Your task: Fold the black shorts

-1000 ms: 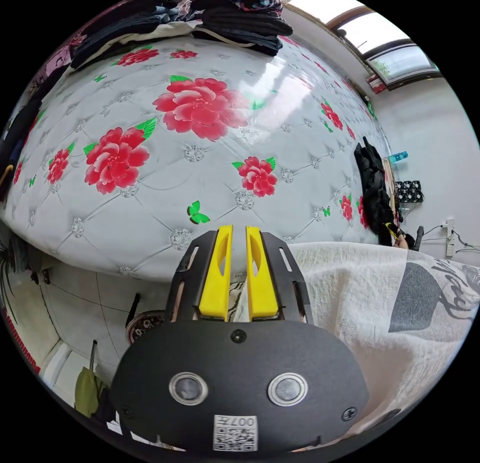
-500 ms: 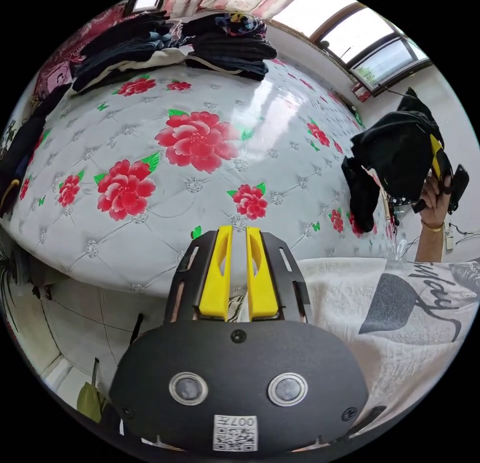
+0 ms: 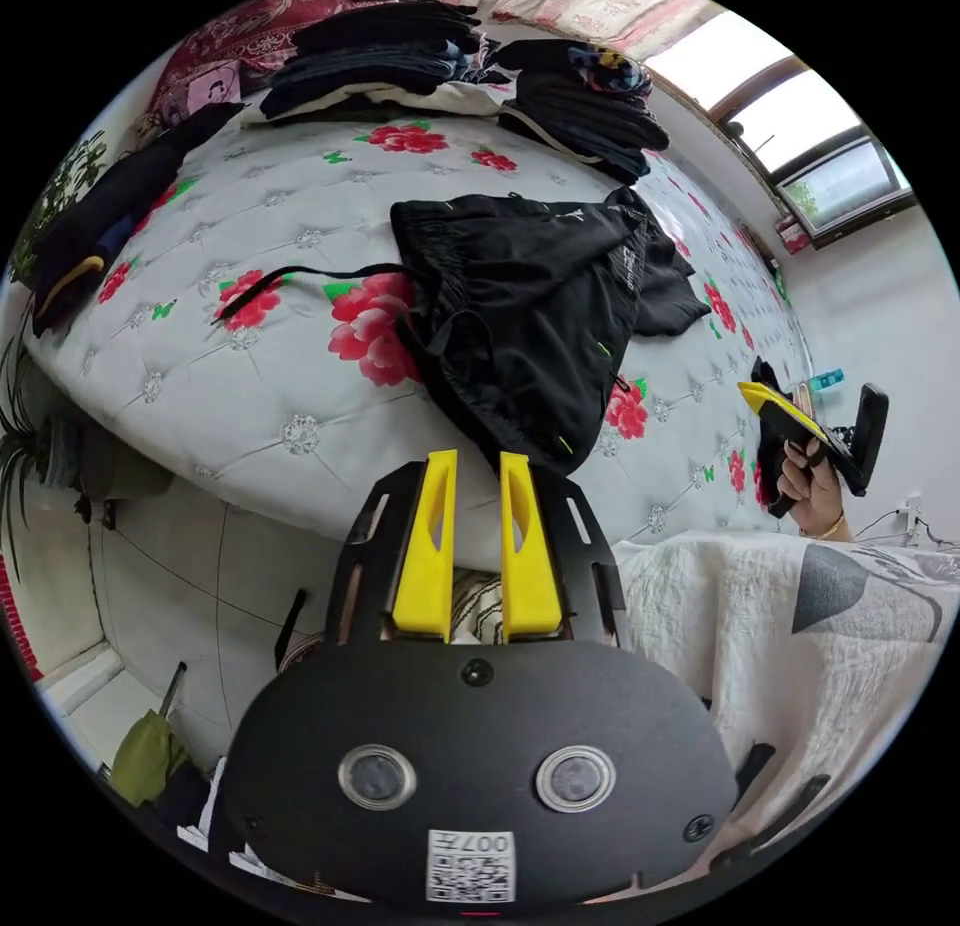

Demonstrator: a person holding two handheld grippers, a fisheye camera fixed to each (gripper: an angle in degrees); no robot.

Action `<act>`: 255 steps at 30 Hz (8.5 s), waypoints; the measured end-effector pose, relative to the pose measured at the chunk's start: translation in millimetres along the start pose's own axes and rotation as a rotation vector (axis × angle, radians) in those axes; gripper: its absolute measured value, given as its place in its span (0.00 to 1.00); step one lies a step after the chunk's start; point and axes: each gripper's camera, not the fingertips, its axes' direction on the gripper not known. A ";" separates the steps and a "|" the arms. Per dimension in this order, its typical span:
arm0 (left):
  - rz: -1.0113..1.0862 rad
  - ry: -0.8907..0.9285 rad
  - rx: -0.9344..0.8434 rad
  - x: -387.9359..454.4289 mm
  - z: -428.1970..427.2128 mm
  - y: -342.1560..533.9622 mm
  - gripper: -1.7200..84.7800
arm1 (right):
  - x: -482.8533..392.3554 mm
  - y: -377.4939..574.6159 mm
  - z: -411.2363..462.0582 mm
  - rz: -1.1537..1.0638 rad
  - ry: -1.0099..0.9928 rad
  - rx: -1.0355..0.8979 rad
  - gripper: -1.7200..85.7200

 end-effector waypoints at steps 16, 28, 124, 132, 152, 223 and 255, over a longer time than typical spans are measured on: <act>0.242 -0.052 -0.159 6.2 39.7 -43.5 0.03 | 167.2 -194.9 72.1 0.335 0.089 -0.005 0.09; 0.324 0.022 -0.083 34.2 22.0 -41.4 0.08 | 203.0 -208.2 35.1 0.269 0.059 0.167 0.02; 0.018 -0.249 0.062 -14.8 -15.5 -156.7 0.12 | 216.2 -206.0 147.0 0.064 0.301 -0.042 0.14; 0.131 -0.248 -0.020 -38.6 46.8 -222.0 0.13 | 232.0 -374.9 297.0 -0.094 0.395 -0.235 0.17; 0.334 -0.042 0.375 -12.1 -97.8 -92.6 0.01 | 139.6 -271.2 123.4 -0.487 0.445 0.029 0.02; -0.253 0.172 0.232 -91.5 -177.7 111.0 0.10 | 90.2 -65.7 -104.1 -0.213 -0.303 0.016 0.02; -0.148 0.452 -0.139 -141.4 -211.6 4.3 0.16 | 130.0 -63.5 174.0 0.177 -0.014 -0.238 0.11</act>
